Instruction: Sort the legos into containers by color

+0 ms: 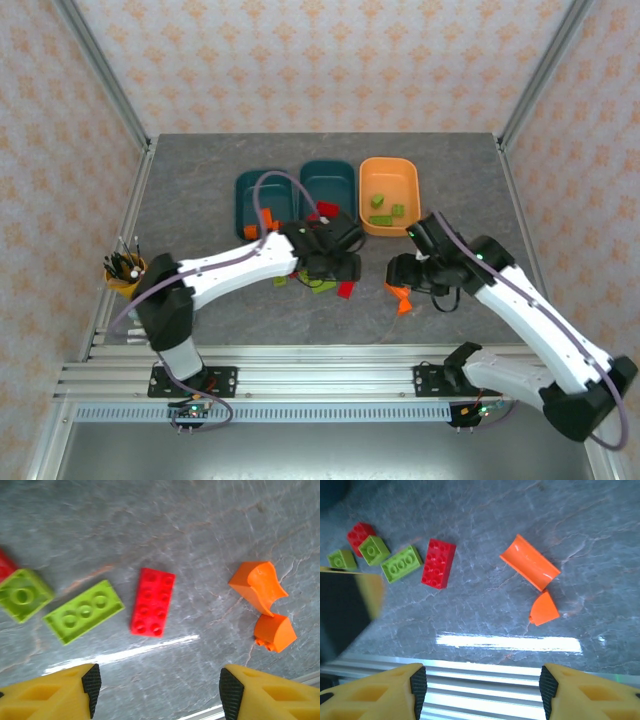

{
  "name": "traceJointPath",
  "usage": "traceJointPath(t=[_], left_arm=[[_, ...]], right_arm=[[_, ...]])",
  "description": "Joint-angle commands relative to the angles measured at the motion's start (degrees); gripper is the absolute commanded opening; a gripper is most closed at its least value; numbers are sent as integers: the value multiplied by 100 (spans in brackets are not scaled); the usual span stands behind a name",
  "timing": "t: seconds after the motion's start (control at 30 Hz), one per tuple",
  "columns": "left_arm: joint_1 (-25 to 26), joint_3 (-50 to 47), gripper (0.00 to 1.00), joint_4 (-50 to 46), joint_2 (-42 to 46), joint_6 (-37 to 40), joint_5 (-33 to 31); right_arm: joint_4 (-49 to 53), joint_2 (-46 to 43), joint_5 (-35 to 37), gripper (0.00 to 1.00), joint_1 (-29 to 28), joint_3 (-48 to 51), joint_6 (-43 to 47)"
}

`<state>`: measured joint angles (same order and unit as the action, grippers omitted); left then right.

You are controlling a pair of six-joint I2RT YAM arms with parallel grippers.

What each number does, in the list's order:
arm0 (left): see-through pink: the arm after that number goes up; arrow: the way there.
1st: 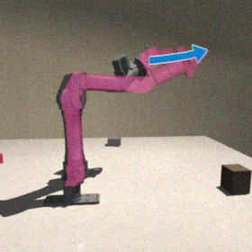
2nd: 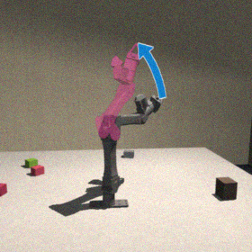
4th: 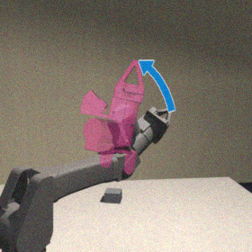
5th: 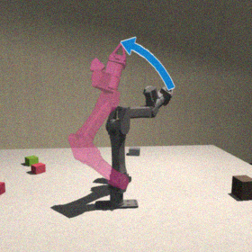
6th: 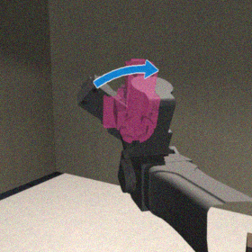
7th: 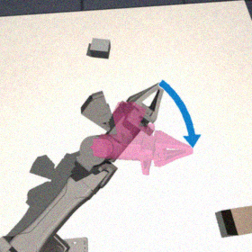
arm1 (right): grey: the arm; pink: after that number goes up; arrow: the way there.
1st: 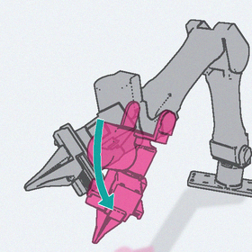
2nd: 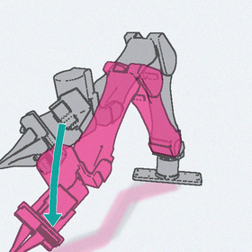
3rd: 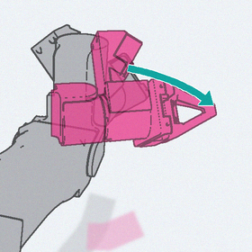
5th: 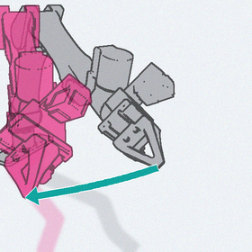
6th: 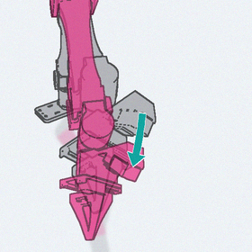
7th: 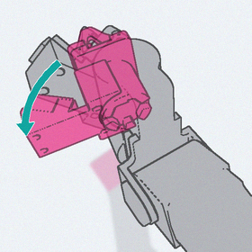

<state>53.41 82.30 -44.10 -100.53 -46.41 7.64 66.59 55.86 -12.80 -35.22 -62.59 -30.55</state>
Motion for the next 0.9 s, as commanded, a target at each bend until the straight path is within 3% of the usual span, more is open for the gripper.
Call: traceJointPath(t=[0.0, 0.2, 0.4, 0.5, 0.6, 0.7, 0.87], left_arm=[[197, 623, 69, -37, -469, -264, -152], [392, 1664, 82, -230, -1549, -2294, 54], [508, 2425, 86, -424, -2407, -4104, 436], [557, 2899, 89, -861, -2799, -4627, 461], [548, 2955, 89, -569, -3018, -5029, 472], [548, 3391, 89, -827, -3329, -5101, 331], [543, 3442, 78, -801, -3575, -5448, 238]], right_arm=[[673, -362, 734, 63, -13, -183, -485], [993, -718, 1112, 62, -11, -509, -662], [1188, -1142, 1182, 63, -12, -570, -752], [1291, -1336, 1217, 63, -9, -562, -836], [1342, -1479, 1270, 63, -11, -575, -921], [1376, -1566, 1290, 63, -11, -564, -988], [1313, -1658, 1293, 63, -11, -466, -1050]])
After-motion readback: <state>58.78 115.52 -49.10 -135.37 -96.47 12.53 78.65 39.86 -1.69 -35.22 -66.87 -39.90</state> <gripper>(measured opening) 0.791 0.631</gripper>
